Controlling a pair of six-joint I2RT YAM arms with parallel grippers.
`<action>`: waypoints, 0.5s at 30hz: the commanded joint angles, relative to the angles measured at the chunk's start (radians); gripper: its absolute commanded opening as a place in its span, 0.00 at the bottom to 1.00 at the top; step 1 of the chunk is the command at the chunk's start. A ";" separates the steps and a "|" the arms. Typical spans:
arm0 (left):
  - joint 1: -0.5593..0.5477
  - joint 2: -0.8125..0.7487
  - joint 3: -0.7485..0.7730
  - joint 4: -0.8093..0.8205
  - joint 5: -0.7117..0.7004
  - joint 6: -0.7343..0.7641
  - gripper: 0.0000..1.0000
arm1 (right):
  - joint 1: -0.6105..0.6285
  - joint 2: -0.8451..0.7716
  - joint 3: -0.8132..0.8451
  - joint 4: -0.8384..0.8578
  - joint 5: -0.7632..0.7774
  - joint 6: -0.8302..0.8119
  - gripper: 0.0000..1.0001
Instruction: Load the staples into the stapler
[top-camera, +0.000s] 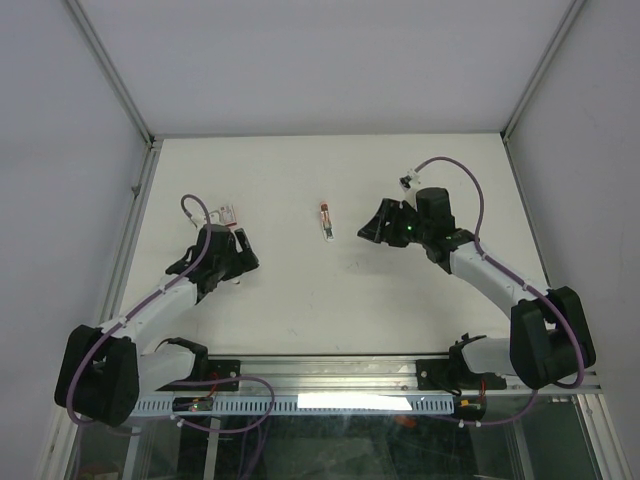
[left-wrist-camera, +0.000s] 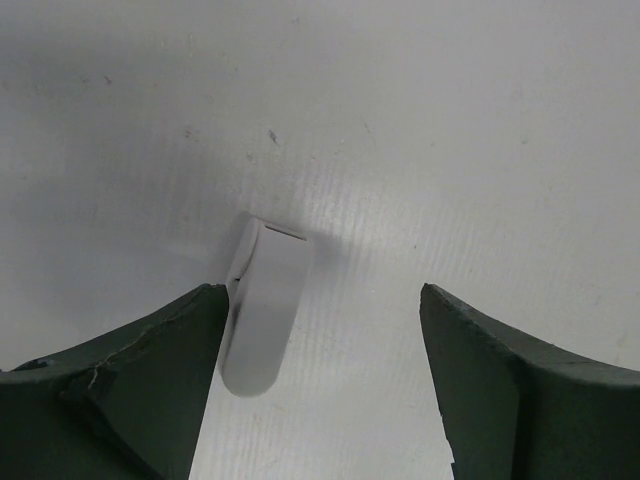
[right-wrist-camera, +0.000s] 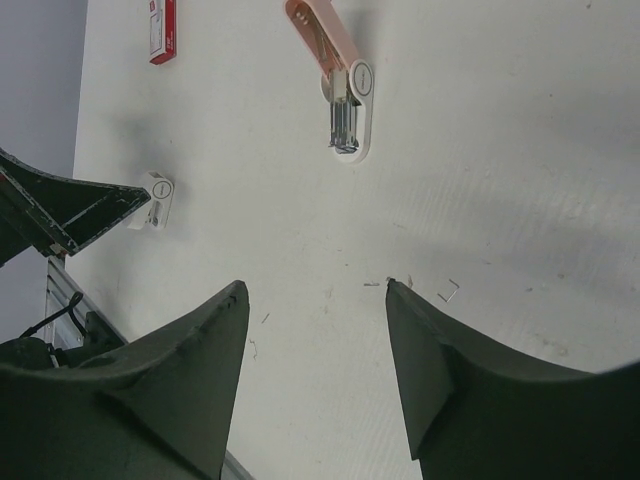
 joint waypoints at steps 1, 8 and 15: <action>-0.019 0.020 0.065 -0.044 -0.098 0.008 0.80 | -0.011 -0.035 -0.003 0.054 -0.020 -0.011 0.60; -0.027 0.072 0.087 -0.069 -0.103 0.011 0.69 | -0.021 -0.048 -0.017 0.056 -0.020 -0.011 0.60; -0.029 0.102 0.091 -0.083 -0.108 0.010 0.55 | -0.032 -0.085 -0.026 0.046 -0.003 -0.015 0.59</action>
